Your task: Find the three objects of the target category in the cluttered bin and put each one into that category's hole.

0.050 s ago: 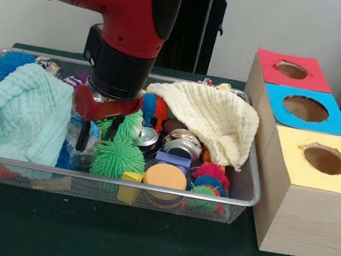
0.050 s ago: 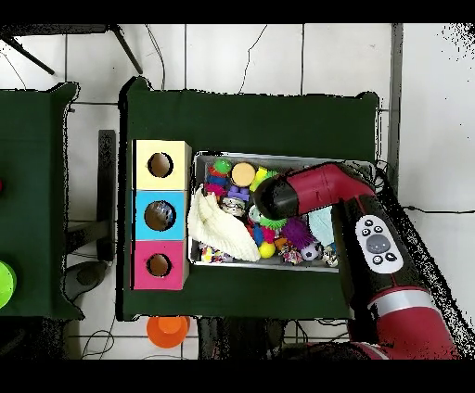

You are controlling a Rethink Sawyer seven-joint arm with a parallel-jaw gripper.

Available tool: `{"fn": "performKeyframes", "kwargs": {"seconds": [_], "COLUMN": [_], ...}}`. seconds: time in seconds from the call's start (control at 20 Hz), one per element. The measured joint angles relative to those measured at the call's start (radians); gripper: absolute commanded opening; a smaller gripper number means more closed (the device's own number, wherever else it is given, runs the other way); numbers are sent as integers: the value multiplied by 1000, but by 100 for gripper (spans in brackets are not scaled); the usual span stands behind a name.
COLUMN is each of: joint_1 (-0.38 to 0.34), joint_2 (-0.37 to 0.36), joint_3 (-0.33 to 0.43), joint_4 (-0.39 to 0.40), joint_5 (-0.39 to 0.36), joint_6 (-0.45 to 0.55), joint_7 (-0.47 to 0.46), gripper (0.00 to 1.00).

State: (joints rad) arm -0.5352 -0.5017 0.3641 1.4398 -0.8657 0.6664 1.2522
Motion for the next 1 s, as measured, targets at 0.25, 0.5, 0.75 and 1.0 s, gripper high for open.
{"fn": "performKeyframes", "kwargs": {"seconds": [0.25, 0.5, 0.75, 1.0], "joint_1": [36, 68, 93, 106], "joint_2": [1, 2, 2, 6], "joint_3": [-31, -66, -100, -134], "joint_4": [-29, -60, -79, -97], "joint_5": [-7, -7, -6, -6], "joint_6": [1, 10, 29, 76], "joint_7": [0, 0, 0, 0], "gripper": [100, 100, 100, 100]}}
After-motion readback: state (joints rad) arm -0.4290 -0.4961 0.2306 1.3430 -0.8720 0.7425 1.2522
